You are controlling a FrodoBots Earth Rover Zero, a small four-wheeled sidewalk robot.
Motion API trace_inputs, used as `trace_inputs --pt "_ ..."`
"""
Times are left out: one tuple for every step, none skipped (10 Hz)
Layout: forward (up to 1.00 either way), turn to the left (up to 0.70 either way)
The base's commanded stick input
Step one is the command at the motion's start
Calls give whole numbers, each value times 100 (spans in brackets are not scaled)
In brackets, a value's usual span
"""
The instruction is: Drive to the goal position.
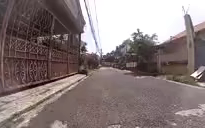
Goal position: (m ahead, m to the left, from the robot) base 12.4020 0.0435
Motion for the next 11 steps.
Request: trace_inputs --pt "100 0" --pt "100 0" --pt "100 0" --pt "100 0" --pt "100 0" --pt "100 0" --pt "100 0" --pt "100 0" --pt "100 0" --pt "100 0" --pt "100 0"
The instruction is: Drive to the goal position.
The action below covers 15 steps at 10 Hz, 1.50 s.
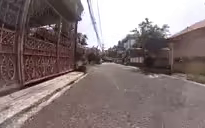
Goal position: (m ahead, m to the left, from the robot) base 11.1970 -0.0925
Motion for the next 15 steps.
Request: trace_inputs --pt "100 0" --pt "100 0" --pt "100 0" --pt "100 0" --pt "100 0" --pt "100 0" --pt "100 0" --pt "100 0" --pt "100 0" --pt "100 0" --pt "100 0" --pt "100 0" --pt "100 -24" --pt "100 -27" --pt "100 -19"
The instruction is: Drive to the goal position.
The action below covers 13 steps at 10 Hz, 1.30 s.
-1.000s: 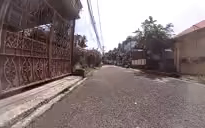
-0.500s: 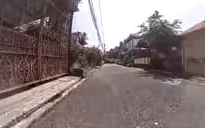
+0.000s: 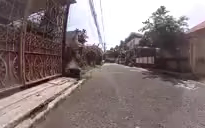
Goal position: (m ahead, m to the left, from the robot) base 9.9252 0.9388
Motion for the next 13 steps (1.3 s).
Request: trace_inputs --pt "100 -5" --pt "100 0" --pt "100 0" --pt "100 0" --pt "100 0" --pt "100 -10" --pt "100 -27" --pt "100 -25" --pt "100 0" --pt "100 0" --pt "100 0" --pt "100 0" --pt "100 0"
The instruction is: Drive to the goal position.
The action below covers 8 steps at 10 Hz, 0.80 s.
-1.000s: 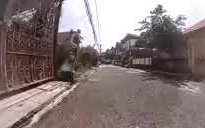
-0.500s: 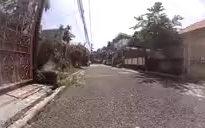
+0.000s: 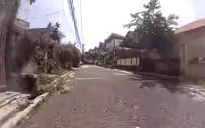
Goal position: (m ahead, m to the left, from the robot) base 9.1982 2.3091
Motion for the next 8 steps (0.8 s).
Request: trace_inputs --pt "100 0" --pt "100 0" --pt "100 5" --pt "100 27" --pt "100 27" --pt "100 27" --pt "100 12" --pt "100 0"
